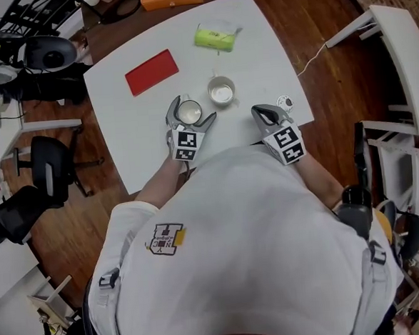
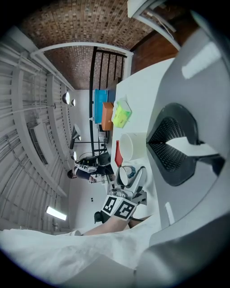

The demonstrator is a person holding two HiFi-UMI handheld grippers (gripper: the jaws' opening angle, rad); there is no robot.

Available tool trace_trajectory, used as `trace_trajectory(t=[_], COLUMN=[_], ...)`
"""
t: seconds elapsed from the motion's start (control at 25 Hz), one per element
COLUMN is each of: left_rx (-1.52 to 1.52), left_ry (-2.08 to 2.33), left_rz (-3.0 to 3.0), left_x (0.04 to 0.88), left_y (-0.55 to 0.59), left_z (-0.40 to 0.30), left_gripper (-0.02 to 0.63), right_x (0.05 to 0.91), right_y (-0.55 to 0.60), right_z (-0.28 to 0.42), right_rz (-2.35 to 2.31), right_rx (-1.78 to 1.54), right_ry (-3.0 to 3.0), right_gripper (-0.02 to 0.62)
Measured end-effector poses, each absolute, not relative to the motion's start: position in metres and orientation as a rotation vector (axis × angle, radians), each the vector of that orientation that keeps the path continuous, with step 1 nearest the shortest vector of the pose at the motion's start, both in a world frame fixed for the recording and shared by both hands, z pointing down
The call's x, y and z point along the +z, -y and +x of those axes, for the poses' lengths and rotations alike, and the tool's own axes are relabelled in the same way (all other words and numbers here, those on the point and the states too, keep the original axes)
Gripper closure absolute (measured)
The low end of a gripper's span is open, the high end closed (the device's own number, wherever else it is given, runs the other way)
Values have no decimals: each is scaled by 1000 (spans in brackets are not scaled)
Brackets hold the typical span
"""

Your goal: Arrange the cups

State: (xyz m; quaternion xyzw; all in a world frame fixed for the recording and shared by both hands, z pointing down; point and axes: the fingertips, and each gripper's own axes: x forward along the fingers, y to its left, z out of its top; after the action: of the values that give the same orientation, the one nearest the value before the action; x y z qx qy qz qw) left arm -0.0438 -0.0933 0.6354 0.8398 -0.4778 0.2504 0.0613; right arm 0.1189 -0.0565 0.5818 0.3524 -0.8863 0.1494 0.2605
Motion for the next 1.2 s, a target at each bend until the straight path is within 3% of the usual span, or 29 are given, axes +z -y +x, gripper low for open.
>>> trace_trajectory(t=[0.28,1.2], left_rx=[748,580], left_ry=[1470,1581], left_rz=[2561,2450], left_x=[635,606], left_y=[93,103], left_z=[-43,-85], left_gripper=[100,127], right_x=[582,585], right_y=[57,54], right_z=[115,105], right_rz=[966,967], right_rx=[404,412], right_ry=[2403,2410], right_gripper=[595,595])
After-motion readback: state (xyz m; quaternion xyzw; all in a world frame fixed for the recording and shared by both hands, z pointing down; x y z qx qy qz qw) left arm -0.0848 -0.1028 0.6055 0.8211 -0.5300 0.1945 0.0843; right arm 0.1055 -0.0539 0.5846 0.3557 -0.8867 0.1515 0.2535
